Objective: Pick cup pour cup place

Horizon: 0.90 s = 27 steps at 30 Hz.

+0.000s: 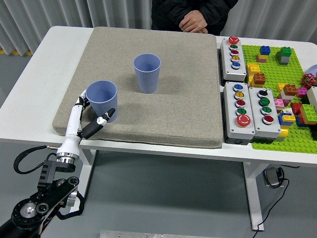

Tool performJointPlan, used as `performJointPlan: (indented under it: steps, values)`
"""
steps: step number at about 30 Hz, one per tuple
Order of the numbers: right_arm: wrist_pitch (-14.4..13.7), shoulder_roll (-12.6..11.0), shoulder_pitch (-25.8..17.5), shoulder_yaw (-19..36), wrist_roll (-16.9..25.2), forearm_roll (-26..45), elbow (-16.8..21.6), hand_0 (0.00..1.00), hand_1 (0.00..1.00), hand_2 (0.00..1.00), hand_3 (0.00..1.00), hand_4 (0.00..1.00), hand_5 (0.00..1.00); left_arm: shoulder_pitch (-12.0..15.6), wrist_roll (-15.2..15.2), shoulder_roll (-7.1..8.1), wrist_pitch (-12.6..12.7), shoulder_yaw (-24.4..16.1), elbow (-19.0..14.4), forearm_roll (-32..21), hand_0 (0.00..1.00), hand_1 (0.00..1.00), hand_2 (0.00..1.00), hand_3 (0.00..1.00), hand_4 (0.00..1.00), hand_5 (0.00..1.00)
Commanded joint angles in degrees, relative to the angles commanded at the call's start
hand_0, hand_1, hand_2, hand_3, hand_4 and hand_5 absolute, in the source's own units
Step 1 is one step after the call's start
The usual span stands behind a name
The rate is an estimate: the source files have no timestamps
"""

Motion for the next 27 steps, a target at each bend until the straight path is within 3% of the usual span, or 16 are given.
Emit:
performJointPlan:
  steps: [8, 27]
  values:
    - [-0.02, -0.16, 0.10, 0.07, 0.13, 0.21, 0.00, 0.695, 0.617, 0.590, 0.585, 0.002, 0.245, 2.51, 0.08, 1.84, 0.16, 0.23, -4.40, 0.52, 0.878, 0.943, 0.998, 0.998, 0.998, 0.618]
    - [0.03, -0.21, -0.24, 0.22, 0.11, 0.04, 0.00, 0.695, 0.617, 0.590, 0.585, 0.002, 0.239, 5.18, 0.46, 4.32, 0.08, -1.49, -6.94, 1.36, 0.879, 0.943, 0.998, 0.998, 0.998, 0.641]
